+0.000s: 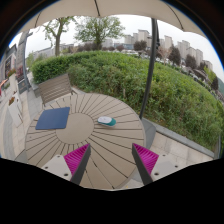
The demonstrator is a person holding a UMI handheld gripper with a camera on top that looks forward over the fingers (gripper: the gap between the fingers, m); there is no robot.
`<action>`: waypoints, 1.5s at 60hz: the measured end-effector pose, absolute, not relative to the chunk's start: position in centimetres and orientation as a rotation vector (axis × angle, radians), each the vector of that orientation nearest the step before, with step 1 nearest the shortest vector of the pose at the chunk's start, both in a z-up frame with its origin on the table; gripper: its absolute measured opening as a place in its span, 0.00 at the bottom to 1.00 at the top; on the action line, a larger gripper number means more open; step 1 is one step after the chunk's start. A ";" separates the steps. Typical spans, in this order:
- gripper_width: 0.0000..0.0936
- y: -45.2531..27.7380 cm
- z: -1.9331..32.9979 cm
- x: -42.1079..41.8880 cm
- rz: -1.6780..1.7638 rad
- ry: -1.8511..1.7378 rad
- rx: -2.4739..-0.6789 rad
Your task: Arrange mouse
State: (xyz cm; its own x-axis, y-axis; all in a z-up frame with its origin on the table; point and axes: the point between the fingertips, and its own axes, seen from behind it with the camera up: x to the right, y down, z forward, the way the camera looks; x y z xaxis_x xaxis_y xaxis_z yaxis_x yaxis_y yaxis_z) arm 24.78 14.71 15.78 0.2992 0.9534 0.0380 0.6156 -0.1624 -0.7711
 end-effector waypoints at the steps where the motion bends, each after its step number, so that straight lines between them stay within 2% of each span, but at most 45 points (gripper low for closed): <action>1: 0.91 14.7 15.7 24.7 0.617 -1.398 -1.872; 5: 0.91 14.6 15.2 24.2 0.622 -1.393 -1.874; 38: 0.91 18.9 4.5 9.3 0.615 -1.429 -1.777; 53: 0.91 21.4 -0.1 3.2 0.594 -1.462 -1.811; 76: 0.92 24.9 -1.8 -2.6 0.591 -1.442 -1.853; 87: 0.89 24.9 -1.9 -2.9 0.603 -1.479 -1.822; 90: 0.84 24.6 -1.9 -2.8 0.612 -1.474 -1.837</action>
